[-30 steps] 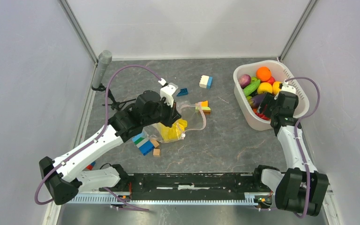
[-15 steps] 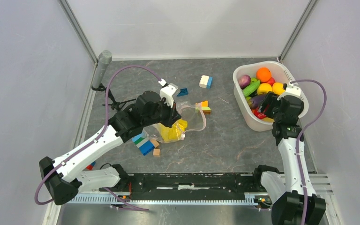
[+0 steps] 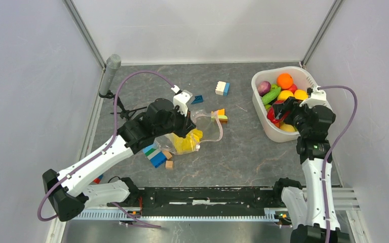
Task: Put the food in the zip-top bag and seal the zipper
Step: Pick up the fake fruit from the bin, then place the fake fruit in the zipper food storage bag.
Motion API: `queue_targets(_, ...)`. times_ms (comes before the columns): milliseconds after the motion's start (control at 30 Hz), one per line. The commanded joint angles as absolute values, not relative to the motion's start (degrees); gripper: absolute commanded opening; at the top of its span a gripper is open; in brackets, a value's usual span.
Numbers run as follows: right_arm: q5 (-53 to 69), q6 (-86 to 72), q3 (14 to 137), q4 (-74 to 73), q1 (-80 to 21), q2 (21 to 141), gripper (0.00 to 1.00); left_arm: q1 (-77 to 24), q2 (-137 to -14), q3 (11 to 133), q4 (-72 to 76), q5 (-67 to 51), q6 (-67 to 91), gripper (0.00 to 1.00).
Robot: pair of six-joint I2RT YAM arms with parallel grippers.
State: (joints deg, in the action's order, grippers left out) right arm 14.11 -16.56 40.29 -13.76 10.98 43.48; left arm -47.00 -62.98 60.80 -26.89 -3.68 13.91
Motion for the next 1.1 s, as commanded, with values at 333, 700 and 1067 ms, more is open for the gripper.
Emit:
queue_targets(333,39.51,-25.94,43.03,-0.99,5.85,40.97,0.49,-47.02,-63.19,61.5,-24.22,-5.53,15.89,0.02)
queue_targets(700,30.42,-29.21,37.7,9.71,-19.63,43.45,0.49,-46.99,-63.5,61.44,-23.65,-6.37,16.96,0.02)
queue_targets(1067,8.17,-20.41,36.36,15.19,-42.47,50.99,0.48,-47.02,-63.58,62.09,-22.41,-9.48,18.72,0.02)
